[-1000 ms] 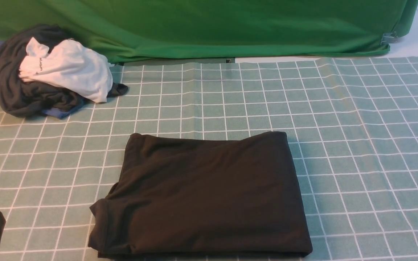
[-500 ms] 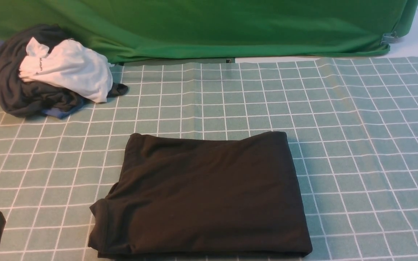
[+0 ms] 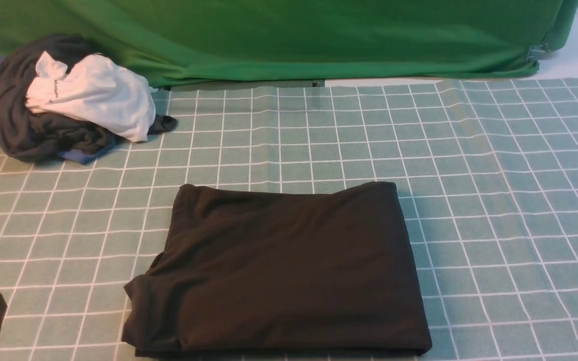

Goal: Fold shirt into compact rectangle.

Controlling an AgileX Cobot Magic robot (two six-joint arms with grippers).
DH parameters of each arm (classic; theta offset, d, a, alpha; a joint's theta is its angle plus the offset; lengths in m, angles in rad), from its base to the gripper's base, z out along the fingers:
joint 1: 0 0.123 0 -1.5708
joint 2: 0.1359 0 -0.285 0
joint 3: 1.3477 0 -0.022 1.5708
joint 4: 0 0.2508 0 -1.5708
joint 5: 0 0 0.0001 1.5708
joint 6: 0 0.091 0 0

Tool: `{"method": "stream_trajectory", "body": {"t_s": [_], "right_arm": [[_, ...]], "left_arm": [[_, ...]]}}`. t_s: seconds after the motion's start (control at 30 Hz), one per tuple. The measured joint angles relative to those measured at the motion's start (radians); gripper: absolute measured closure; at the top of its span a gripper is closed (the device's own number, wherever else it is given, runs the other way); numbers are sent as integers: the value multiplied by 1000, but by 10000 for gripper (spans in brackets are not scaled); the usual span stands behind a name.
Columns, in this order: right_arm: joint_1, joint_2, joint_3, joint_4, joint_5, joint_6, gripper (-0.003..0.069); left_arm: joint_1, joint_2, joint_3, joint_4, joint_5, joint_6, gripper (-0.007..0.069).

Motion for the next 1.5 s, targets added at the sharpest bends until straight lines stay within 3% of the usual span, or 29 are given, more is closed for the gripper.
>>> {"method": "stream_trajectory", "body": {"t_s": [0.13,1.5], "right_arm": [[-35,0,1,0,0,-1,421],[-39,0,1,1,0,0,418]], "left_arm": [[0,0,0,0,2,0,608],[0,0,0,0,2,0,589]]}}
